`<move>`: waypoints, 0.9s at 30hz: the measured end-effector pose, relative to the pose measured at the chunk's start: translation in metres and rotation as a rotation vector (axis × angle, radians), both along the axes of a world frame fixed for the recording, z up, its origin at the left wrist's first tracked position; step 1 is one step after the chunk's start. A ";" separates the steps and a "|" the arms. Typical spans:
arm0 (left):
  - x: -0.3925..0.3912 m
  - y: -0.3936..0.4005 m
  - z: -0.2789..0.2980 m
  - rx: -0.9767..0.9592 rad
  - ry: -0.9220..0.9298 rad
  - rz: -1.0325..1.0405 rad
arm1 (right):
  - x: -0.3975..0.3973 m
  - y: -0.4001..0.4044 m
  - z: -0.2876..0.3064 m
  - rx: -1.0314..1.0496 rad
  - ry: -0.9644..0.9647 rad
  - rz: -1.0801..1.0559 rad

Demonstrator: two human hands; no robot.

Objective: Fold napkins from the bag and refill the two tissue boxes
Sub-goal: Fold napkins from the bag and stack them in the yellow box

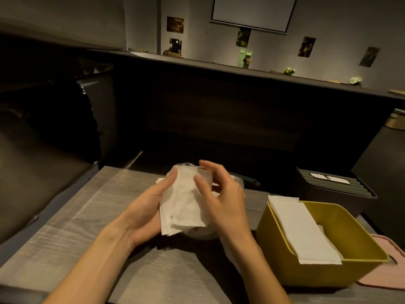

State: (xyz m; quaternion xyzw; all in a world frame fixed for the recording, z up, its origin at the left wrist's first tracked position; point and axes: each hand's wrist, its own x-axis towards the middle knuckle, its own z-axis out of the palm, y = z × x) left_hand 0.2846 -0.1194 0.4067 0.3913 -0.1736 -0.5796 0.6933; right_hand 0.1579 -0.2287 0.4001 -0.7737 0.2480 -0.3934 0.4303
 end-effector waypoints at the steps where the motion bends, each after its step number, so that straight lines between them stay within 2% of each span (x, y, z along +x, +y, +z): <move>1: 0.000 -0.001 -0.002 0.002 -0.041 0.033 | -0.001 0.001 0.001 -0.027 0.009 -0.009; 5: -0.004 -0.003 -0.003 0.010 -0.218 0.180 | -0.010 0.000 0.002 -0.187 -0.023 -0.033; 9: -0.004 -0.003 -0.003 -0.013 -0.389 0.259 | -0.008 0.001 -0.002 -0.353 0.193 0.017; 12: 0.000 -0.003 -0.004 -0.039 -0.397 0.323 | -0.006 -0.001 -0.007 -0.364 0.255 -0.020; 15: -0.001 -0.002 -0.004 -0.043 -0.403 0.348 | -0.008 -0.003 -0.007 -0.258 0.223 -0.085; 18: -0.005 -0.003 -0.005 -0.047 -0.475 0.302 | -0.008 0.000 -0.003 0.011 0.086 -0.052; 20: -0.008 -0.004 -0.005 -0.062 -0.518 0.272 | -0.008 0.001 -0.002 0.093 0.047 -0.049; 23: -0.007 -0.007 -0.005 -0.072 -0.426 0.242 | -0.009 0.000 -0.002 0.045 -0.044 -0.062; 27: 0.004 -0.007 -0.005 -0.007 -0.102 0.137 | -0.013 -0.006 0.001 0.038 -0.065 -0.048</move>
